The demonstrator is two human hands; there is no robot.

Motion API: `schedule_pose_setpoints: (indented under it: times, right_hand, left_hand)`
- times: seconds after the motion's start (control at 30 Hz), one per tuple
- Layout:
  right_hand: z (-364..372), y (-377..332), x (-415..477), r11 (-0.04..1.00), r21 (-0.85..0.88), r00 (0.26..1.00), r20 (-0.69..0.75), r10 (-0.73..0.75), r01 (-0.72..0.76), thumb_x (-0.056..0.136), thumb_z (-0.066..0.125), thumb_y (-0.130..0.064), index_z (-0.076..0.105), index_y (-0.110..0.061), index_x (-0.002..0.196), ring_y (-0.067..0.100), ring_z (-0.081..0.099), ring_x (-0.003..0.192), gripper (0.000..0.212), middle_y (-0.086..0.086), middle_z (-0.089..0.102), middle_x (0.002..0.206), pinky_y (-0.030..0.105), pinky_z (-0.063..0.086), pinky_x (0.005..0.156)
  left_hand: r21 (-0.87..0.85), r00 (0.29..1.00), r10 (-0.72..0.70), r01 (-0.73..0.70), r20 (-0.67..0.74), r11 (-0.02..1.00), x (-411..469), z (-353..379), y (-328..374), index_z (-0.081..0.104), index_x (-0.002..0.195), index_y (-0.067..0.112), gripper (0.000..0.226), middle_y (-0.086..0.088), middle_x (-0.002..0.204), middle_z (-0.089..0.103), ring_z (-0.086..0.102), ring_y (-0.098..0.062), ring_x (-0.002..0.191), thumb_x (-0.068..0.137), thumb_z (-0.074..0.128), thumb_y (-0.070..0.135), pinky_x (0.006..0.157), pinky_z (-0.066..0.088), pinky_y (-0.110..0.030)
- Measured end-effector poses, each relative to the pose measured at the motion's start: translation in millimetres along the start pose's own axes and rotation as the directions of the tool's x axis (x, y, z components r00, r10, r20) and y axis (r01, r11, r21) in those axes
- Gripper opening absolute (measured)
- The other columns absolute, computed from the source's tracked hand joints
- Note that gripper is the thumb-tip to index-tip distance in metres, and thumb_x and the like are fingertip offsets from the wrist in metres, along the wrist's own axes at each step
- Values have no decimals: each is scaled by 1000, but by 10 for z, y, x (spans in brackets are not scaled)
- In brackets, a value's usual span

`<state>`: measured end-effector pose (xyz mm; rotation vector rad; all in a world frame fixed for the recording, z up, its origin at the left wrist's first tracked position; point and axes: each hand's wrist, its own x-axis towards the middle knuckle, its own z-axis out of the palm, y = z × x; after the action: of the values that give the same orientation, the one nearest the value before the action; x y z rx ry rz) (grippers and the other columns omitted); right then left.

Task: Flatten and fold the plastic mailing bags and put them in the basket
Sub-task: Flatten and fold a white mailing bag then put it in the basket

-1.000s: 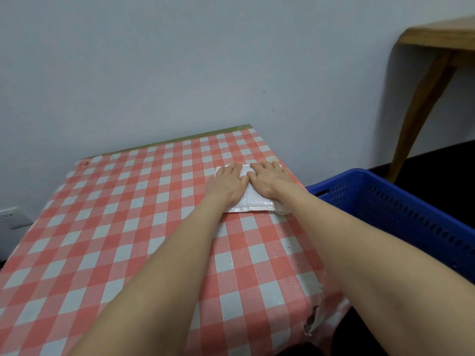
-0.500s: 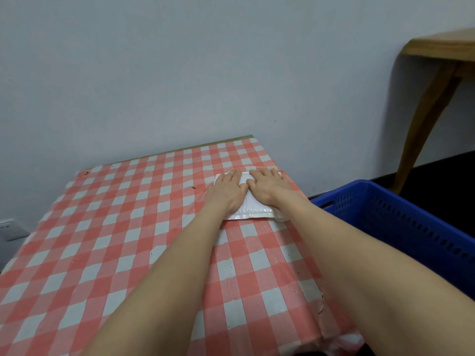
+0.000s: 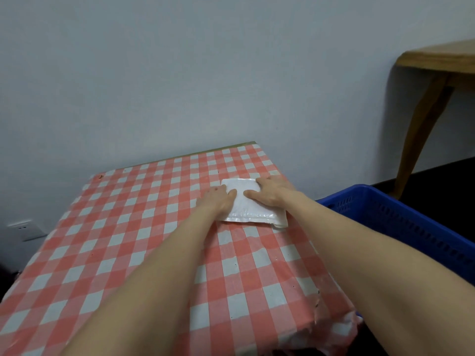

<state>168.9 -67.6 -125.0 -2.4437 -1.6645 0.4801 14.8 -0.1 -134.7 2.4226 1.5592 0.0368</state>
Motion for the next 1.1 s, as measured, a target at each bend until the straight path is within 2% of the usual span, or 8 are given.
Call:
schedule_pose_setpoints:
  times: [0.13, 0.27, 0.47, 0.53, 0.63, 0.87, 1.0, 1.1]
  right_hand:
    - [31, -60, -52, 1000, -25, 999, -47, 7, -8, 84, 36, -75, 31, -28, 148, 32, 30, 138, 79, 8, 32, 151, 50, 28, 111]
    - [-95, -127, -81, 996, -35, 996, -20, 84, -85, 78, 47, -78, 42, -23, 141, 32, 28, 137, 84, 10, 34, 147, 49, 32, 107]
    - [-144, -113, -121, 985, -47, 985, -56, 161, -163, 75, 51, -79, 48, -19, 134, 30, 35, 129, 84, 9, 43, 140, 46, 34, 100]
    - [-136, -92, -152, 982, 19, 980, -72, 187, -186, 74, 55, -76, 48, -18, 131, 29, 47, 120, 82, 5, 52, 131, 42, 38, 93]
    - [-160, -79, -217, 963, 186, 969, -113, 218, -194, 77, 62, -66, 43, -15, 134, 27, 54, 114, 79, 3, 55, 127, 37, 40, 85]
    - [-246, 50, -321, 692, 702, 928, -124, 352, -168, 84, 60, -48, 64, -8, 107, 33, 62, 104, 46, 11, 66, 107, 35, 50, 87]
    - [-210, 97, -353, 517, 847, 931, -82, 356, -123, 71, 65, -54, 65, -11, 102, 29, 66, 98, 54, 8, 68, 101, 38, 53, 86]
    - [-202, 141, -391, 480, 867, 908, -89, 410, -132, 82, 49, -64, 55, -16, 90, 27, 59, 83, 48, 5, 57, 90, 37, 48, 84]
  left_hand:
    - [-1, 1000, 11, -11, 27, 1000, 24, 23, -93, 14, 153, 18, 60, -7, 159, 15, 14, -26, 146, 100, 17, 47, 118, 13, -48]
    - [-31, 998, 54, -52, 38, 998, 14, -92, -65, 15, 152, 20, 55, -8, 157, 24, 27, -28, 142, 102, 25, 41, 114, 25, -42]
    - [65, 997, -8, 13, -80, 998, -57, -179, 5, 48, 130, 13, 34, -10, 129, 53, 52, -29, 116, 99, 35, 17, 97, 46, -45]
    - [3, 991, -45, 45, -125, 999, -95, -205, 3, 55, 116, 12, 30, -8, 116, 59, 57, -27, 103, 98, 33, 21, 88, 49, -43]
    - [-69, 987, -95, 87, -130, 994, -164, -235, 55, 52, 122, 10, 36, -11, 125, 54, 54, -30, 107, 99, 31, 29, 89, 48, -43]
    - [-441, 953, -268, 184, -137, 879, -376, -356, 302, 19, 148, 5, 59, -17, 151, 29, 40, -38, 130, 102, 29, 39, 96, 39, -41]
    - [-646, 951, -290, 157, -105, 747, -375, -351, 400, 37, 140, 1, 52, -16, 139, 48, 49, -36, 122, 101, 38, 36, 92, 40, -35]
    - [-714, 946, -295, 115, -133, 691, -355, -312, 440, 52, 127, 2, 36, -16, 127, 58, 56, -35, 113, 100, 45, 24, 90, 44, -36]
